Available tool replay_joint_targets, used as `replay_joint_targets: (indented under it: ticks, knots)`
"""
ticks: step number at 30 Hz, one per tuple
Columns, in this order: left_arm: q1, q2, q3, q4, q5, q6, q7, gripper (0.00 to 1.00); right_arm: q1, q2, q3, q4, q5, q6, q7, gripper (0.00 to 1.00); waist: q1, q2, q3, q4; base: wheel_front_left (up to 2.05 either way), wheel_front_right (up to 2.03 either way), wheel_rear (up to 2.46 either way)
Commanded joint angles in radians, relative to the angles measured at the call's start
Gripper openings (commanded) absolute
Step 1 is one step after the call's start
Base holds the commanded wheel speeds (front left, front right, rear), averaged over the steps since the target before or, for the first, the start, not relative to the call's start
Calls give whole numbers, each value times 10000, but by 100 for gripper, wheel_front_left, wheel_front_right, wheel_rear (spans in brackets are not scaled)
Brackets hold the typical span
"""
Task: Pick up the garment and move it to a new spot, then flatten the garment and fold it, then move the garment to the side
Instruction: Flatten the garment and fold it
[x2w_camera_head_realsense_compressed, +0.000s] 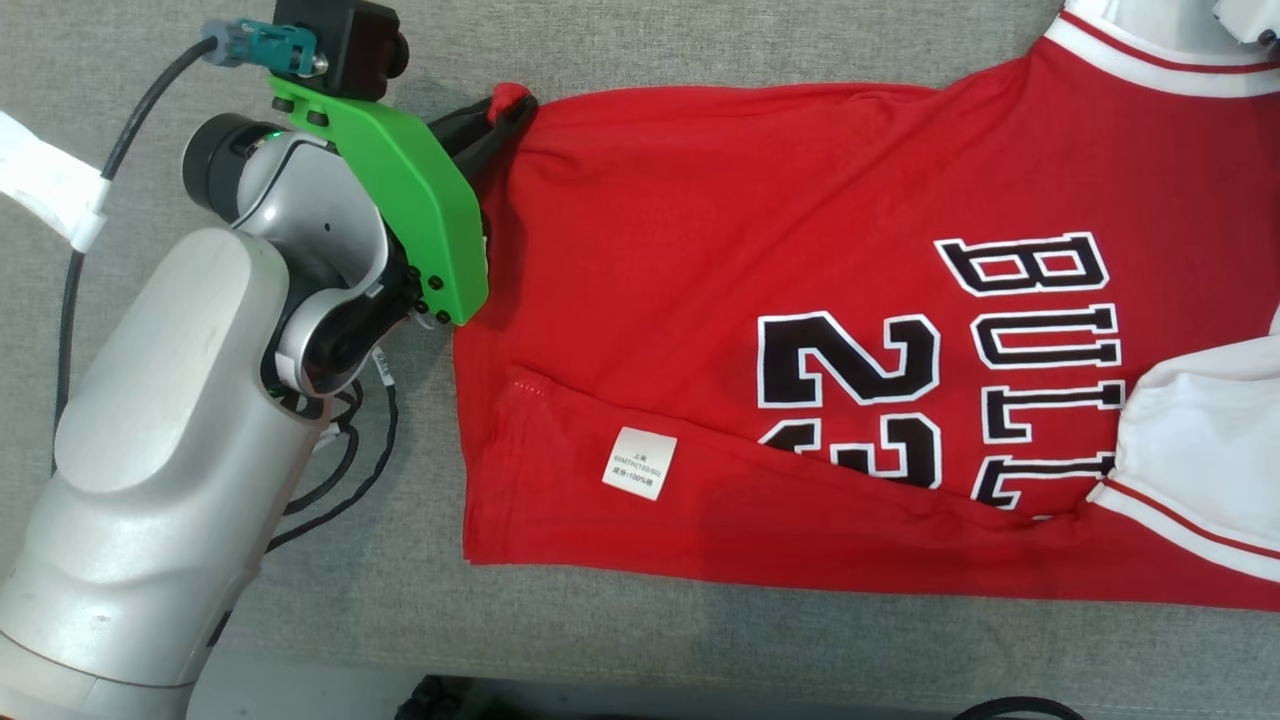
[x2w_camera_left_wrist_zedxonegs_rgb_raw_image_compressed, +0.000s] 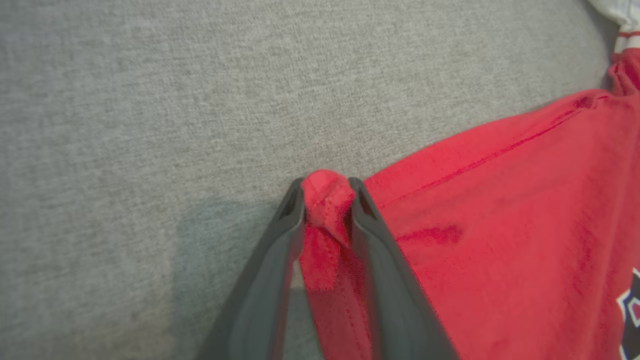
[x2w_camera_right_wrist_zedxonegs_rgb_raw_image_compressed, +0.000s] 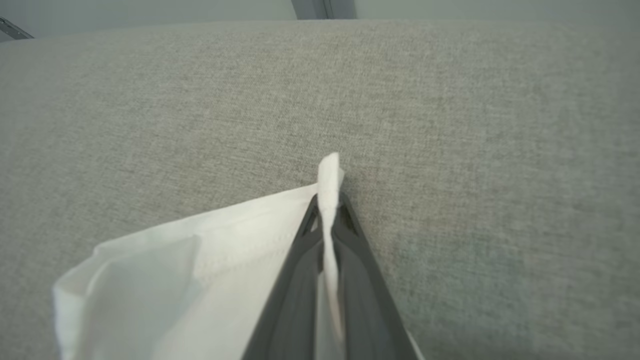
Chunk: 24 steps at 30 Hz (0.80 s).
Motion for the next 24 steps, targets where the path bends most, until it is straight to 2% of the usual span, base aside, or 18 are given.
replay_joint_targets:
  ticks: [1, 5, 12, 13, 14, 18, 24]
  knots:
    - [544, -140, -237, 303, -58, -60, 29, 0, 306, 149, 169, 204, 85, -16, -40, 0, 0, 0, -101, -116, 0, 0, 0]
    - [659, 64, 111, 91, 51, 75, -607, 0, 466, 83, 2, -238, 646, -14, -692, 0, 0, 0, -519, -357, 0, 0, 0]
    - [1657, 288, 686, -554, 1, 493, -1844, 0, 1857, -789, -75, -1692, 1660, -11, -1645, 0, 0, 0, -1453, -681, 0, 0, 0]
    - [2099, 351, 857, -717, 8, 691, -2192, 0, 2530, -1145, -164, -2293, 2008, -11, -1984, 0, 0, 0, -1755, -820, 0, 0, 0]
    - [2099, 351, 857, -717, 8, 691, -2192, 0, 2530, -1145, -164, -2293, 2008, -11, -1984, 0, 0, 0, -1755, -820, 0, 0, 0]
    - [2901, 538, 1203, -974, 10, 1086, -2783, 0, 3987, -1652, -246, -3557, 2541, -9, -2438, 0, 0, 0, -2253, -1207, 0, 0, 0]
    - [4398, 670, 1573, -1762, -20, 1628, -3654, 0, 6578, -1879, -420, -5300, 2974, -9, -3126, 0, 0, 0, -2738, -1835, 0, 0, 0]
